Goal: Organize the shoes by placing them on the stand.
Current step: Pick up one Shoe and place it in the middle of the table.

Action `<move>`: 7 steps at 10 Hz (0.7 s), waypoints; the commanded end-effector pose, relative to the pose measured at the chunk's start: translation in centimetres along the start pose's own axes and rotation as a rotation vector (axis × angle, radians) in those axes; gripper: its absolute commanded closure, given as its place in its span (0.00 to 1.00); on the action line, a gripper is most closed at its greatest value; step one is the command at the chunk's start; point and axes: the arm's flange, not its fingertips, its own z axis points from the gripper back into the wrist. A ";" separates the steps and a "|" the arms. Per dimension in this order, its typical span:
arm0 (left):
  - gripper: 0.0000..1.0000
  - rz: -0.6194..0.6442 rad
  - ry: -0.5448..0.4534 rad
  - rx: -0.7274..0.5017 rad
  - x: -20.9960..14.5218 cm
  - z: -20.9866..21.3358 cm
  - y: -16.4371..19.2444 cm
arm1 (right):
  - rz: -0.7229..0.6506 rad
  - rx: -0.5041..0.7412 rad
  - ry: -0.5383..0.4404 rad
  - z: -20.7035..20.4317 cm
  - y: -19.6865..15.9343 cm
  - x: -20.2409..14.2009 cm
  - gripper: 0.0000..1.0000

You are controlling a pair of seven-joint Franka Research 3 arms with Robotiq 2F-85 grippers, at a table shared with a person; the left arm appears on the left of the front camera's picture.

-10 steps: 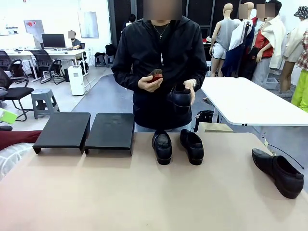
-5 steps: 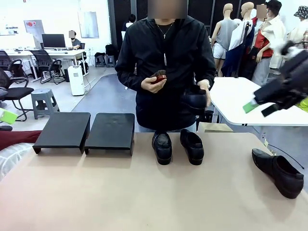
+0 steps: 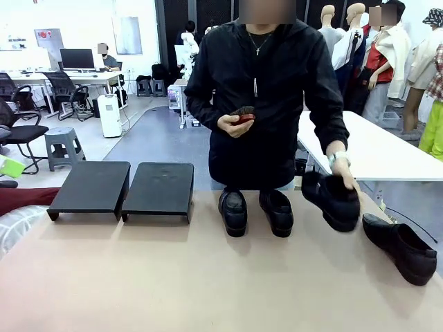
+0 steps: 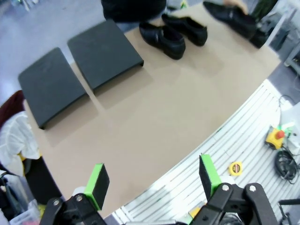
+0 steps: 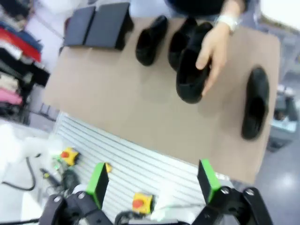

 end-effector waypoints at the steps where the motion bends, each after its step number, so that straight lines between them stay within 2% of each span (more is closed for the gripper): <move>1: 0.00 -0.001 -0.010 -0.007 0.1 0.0 0.1 | -0.138 0.030 -0.064 2.4 -3.7 -1.8 0.00; 3: 0.00 -0.001 -0.010 -0.007 0.1 0.0 0.1 | -0.198 0.104 -0.116 1.9 -6.8 -3.9 0.00; 7: 0.00 -0.001 -0.010 -0.007 0.1 0.0 0.1 | -0.157 0.104 -0.141 1.3 -6.0 -4.2 0.00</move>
